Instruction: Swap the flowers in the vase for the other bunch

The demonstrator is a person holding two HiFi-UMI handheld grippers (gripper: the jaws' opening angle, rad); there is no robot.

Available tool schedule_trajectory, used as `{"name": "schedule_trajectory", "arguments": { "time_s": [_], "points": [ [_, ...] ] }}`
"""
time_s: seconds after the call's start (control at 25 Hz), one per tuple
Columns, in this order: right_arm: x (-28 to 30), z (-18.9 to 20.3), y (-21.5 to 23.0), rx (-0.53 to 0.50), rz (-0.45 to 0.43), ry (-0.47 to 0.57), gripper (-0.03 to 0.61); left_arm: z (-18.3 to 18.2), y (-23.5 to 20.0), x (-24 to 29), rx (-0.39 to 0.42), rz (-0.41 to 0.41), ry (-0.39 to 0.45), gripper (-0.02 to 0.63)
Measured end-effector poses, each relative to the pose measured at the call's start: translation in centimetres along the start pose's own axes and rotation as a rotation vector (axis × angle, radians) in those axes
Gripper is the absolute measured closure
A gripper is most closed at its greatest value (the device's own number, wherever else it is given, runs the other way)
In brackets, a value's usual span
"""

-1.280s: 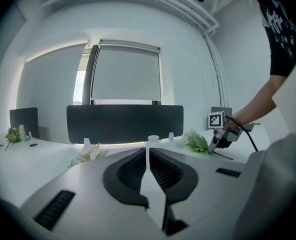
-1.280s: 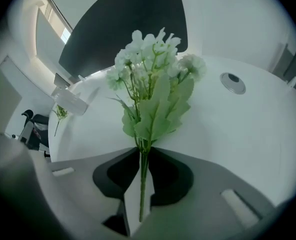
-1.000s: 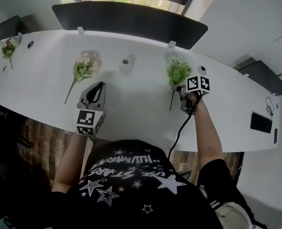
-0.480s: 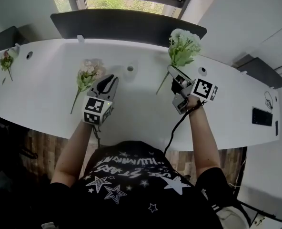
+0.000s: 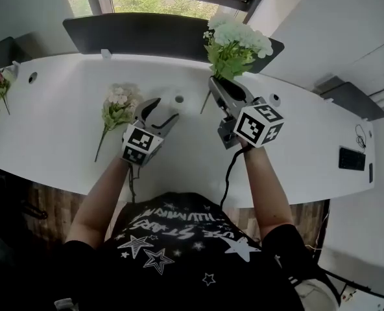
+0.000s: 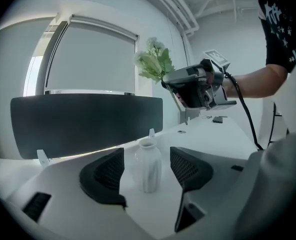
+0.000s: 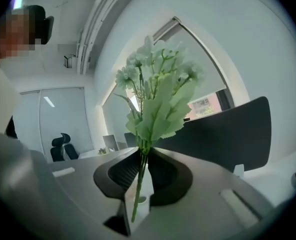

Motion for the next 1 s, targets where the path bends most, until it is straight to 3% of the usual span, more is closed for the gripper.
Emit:
{"name": "schedule_trajectory", "arguments": {
  "time_s": [0.2, 0.4, 1.0],
  "points": [
    [1.1, 0.1, -0.2, -0.050, -0.010, 0.060, 0.529, 0.4, 0.7, 1.8, 0.011, 0.025, -0.012, 0.331],
    [4.5, 0.3, -1.2, -0.045, -0.021, 0.101, 0.529, 1.1, -1.4, 2.0, 0.003, 0.037, -0.001, 0.331],
    [7.3, 2.5, 0.2, -0.022, -0.030, 0.091, 0.529, 3.1, -1.4, 4.9, -0.011, 0.043, -0.020, 0.334]
  ]
}}
Point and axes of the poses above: the fingertips, and each gripper's own axes: x forward along the fingers, y to its right, z out of its underside, the point moved 10 cm from there along -x, backward along the fingers, and after that the axes turned 4 degrees about x, right-handed, at the moved point
